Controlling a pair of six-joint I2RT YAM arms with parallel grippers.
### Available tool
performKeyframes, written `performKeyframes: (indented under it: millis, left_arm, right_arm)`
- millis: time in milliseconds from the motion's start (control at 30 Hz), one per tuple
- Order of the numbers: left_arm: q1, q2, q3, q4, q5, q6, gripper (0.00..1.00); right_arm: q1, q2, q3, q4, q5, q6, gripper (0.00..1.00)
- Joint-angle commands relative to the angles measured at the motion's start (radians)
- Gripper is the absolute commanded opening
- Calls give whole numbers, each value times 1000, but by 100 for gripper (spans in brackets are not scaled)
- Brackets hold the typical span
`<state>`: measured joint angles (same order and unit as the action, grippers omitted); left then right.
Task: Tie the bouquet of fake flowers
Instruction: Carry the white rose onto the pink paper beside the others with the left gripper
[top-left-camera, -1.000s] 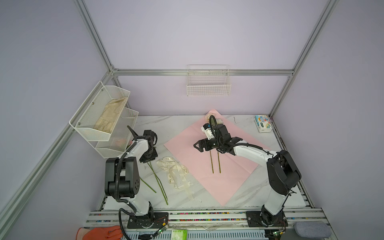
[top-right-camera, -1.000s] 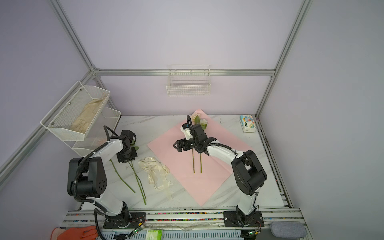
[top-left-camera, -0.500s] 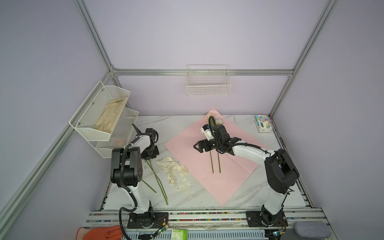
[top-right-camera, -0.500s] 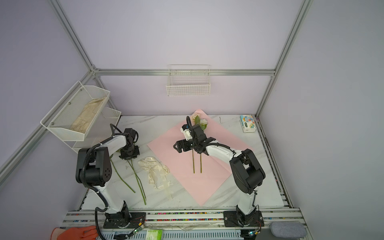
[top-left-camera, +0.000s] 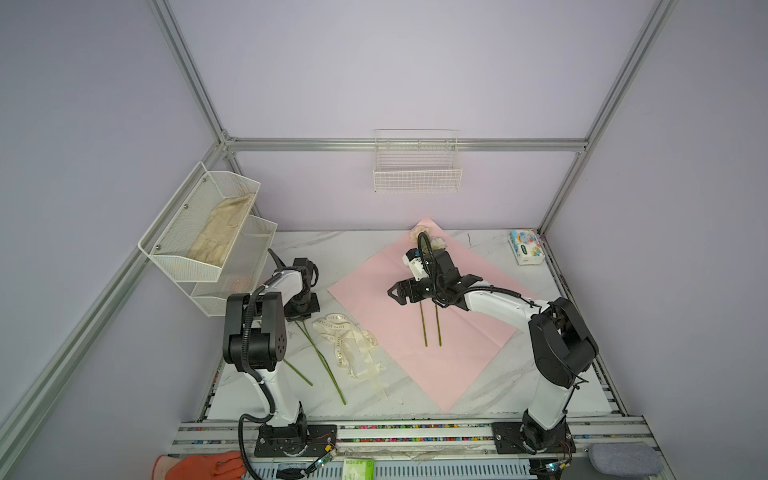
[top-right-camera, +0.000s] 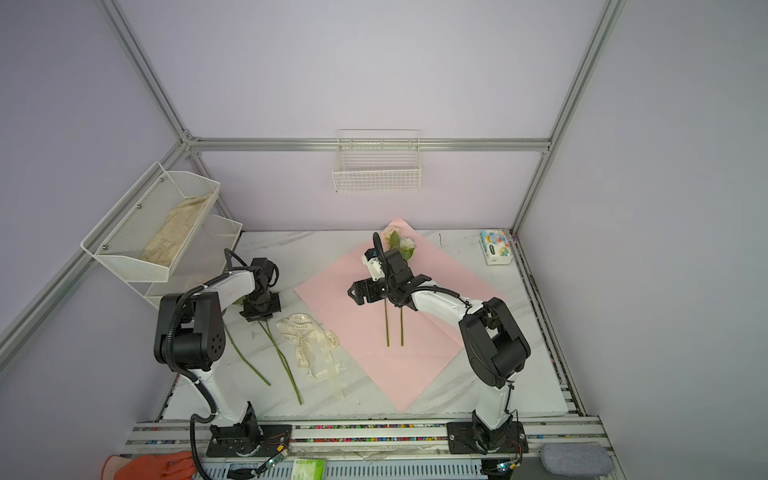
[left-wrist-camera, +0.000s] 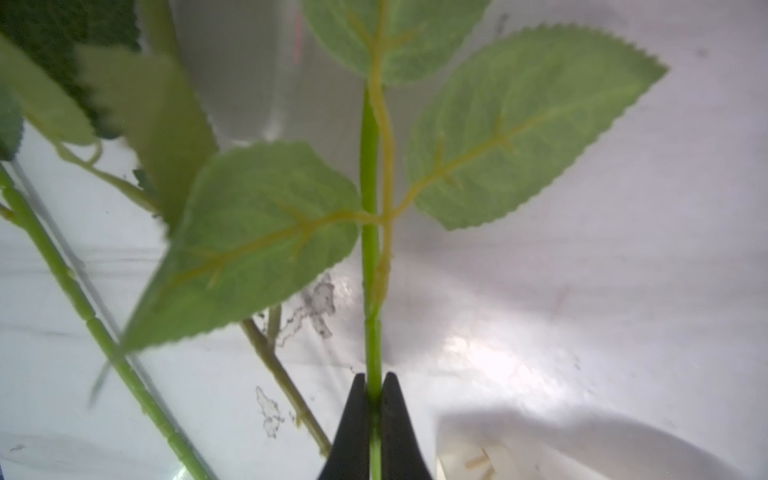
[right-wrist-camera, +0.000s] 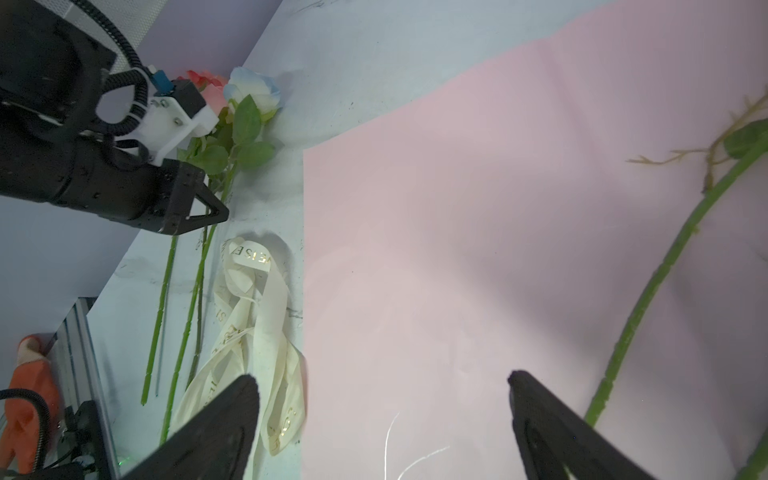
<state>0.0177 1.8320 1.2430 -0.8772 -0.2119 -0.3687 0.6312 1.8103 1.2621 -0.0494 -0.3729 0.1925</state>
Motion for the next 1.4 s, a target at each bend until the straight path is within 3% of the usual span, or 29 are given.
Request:
performKeyframes:
  millis: [0,100,200,333,533,800,1067,1367]
  left_arm:
    - [-59,-107,141,-109,9,16,2]
    - [-102,-156,233,-196,-6,12,2]
    - [-121,-190,307,-212,125,17,3]
    - [-196,-150,420,-152,315,-16,4]
    - [-352,118,708,-66,445,-75,4]
    - [-490,514,1156,-34,500,-94,4]
    - [-543,615,1163,150,487,-143,4]
    - [-499,590,1065,153,392,-143,3]
  right_arm:
    - [-7,-66,-5,-1,83,3,96]
    - [-29,-117,-36,13,147,18,96]
    - [-77,-179,-75,16,222,37,97]
    - [-223,-256,-138,19,232,98,97]
    - [-422,-304,-196,5,108,159,97]
    - [-476,-344,-244,-6,68,156,97]
    - [-481,-318,-271,7,10,160,97]
    - [-481,-284,-268,10,-40,157,97]
